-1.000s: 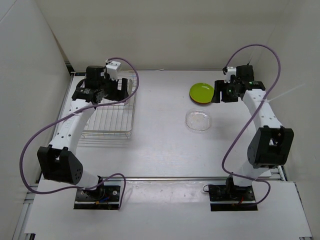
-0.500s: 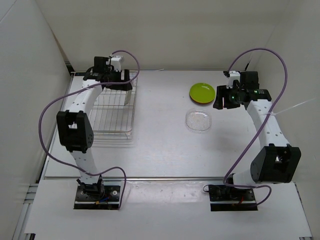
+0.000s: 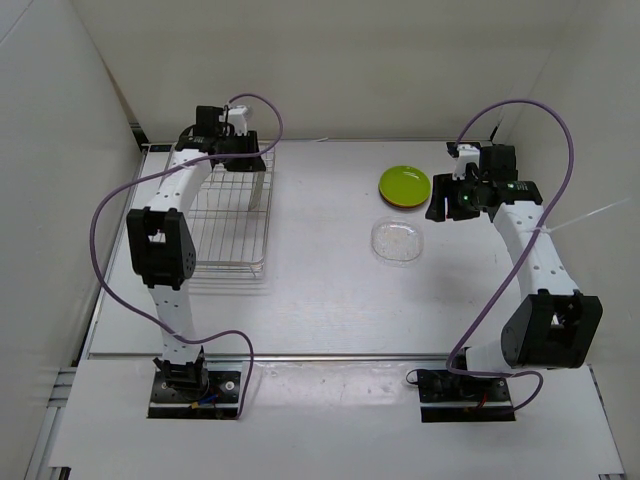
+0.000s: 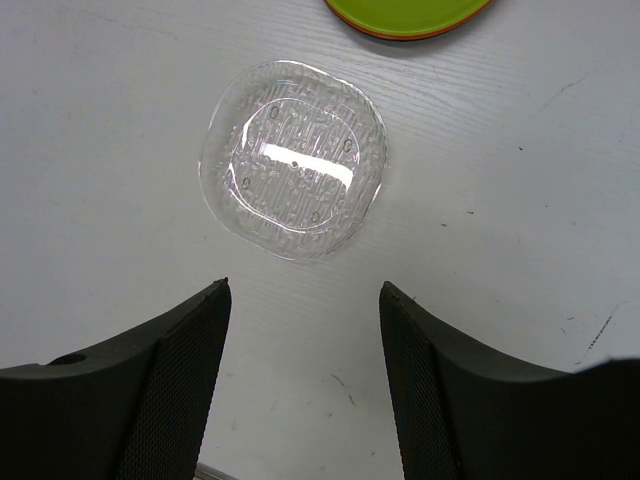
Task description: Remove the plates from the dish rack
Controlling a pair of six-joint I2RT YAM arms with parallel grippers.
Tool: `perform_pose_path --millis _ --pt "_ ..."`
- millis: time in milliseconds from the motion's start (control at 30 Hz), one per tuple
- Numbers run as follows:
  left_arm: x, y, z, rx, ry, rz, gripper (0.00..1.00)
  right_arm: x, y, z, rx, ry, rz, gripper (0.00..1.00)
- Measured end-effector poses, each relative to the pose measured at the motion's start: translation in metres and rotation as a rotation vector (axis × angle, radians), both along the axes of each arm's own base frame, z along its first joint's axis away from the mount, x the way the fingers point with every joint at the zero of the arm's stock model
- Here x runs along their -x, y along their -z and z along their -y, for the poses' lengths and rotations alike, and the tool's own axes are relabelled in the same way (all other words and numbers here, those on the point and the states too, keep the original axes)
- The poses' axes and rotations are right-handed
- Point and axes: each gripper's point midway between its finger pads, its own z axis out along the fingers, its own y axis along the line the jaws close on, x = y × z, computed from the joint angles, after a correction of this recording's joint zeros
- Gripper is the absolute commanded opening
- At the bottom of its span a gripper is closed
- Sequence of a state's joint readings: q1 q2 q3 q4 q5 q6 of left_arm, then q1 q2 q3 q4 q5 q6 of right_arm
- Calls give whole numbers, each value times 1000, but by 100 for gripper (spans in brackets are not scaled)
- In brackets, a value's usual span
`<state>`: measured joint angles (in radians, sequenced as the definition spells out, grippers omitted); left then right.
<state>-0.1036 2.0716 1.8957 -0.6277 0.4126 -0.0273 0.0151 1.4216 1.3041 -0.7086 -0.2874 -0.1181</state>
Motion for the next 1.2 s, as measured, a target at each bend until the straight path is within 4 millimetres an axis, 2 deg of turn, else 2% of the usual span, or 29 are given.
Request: perform_pose_path --millis 267,300,367,500,567,733,767,867,1200 --pt "3 2 11 1 18 -6 55 2 -2 0 0 -3 7 65" --pt "3 2 12 1 20 -6 53 2 -1 0 -1 -4 6 65" --pt "3 2 13 0 18 -7 38 3 -1 0 -1 -4 6 65" --pt "3 5 11 -8 9 -13 35 3 -2 0 -2 -4 9 65" --pt "2 10 9 -11 4 -22 27 3 -2 0 -2 -4 9 65" --pt "2 22 10 -16 1 -49 32 3 -2 0 -2 -4 8 65" --pt "3 22 10 -16 2 -52 23 3 -2 0 -2 -4 8 65" --pt "4 24 10 -13 -6 -65 11 4 -2 0 -2 -4 8 65" --pt "10 20 13 0 -9 -81 11 4 -4 0 -2 -4 17 65"
